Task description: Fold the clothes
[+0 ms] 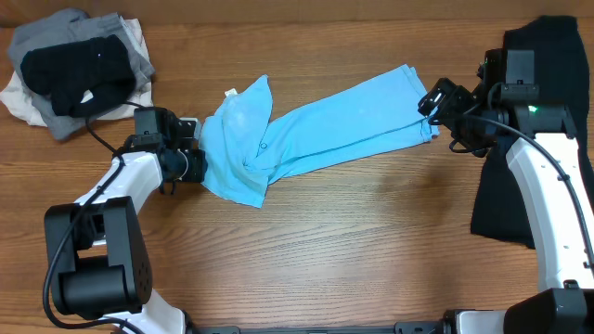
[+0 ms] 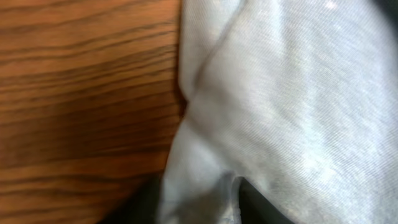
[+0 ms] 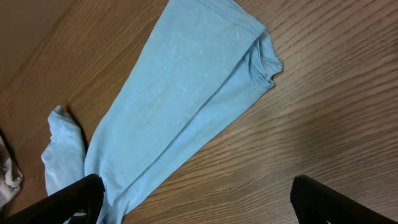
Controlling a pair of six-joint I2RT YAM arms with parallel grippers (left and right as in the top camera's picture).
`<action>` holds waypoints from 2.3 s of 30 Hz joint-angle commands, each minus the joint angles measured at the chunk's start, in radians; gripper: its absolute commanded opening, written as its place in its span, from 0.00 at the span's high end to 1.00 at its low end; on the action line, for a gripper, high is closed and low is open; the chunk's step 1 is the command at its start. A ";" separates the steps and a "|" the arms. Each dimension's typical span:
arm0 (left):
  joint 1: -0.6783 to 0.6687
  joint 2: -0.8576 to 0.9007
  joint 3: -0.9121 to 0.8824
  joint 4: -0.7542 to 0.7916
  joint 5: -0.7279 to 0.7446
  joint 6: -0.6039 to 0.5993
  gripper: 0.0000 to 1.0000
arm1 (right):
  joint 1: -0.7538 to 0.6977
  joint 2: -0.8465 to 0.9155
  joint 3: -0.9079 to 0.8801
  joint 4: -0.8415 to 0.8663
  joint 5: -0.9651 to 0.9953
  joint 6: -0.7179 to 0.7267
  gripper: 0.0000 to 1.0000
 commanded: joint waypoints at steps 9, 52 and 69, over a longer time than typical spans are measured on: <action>-0.015 -0.005 0.049 -0.069 0.051 -0.076 0.96 | -0.002 0.003 0.002 0.006 -0.004 -0.003 0.00; -0.054 -0.133 0.293 0.464 0.142 -0.400 0.96 | 0.002 0.046 0.002 0.042 -0.029 -0.002 0.00; 0.066 0.169 0.455 0.541 -0.155 -0.456 0.12 | 0.077 0.046 0.000 0.018 -0.026 -0.003 0.00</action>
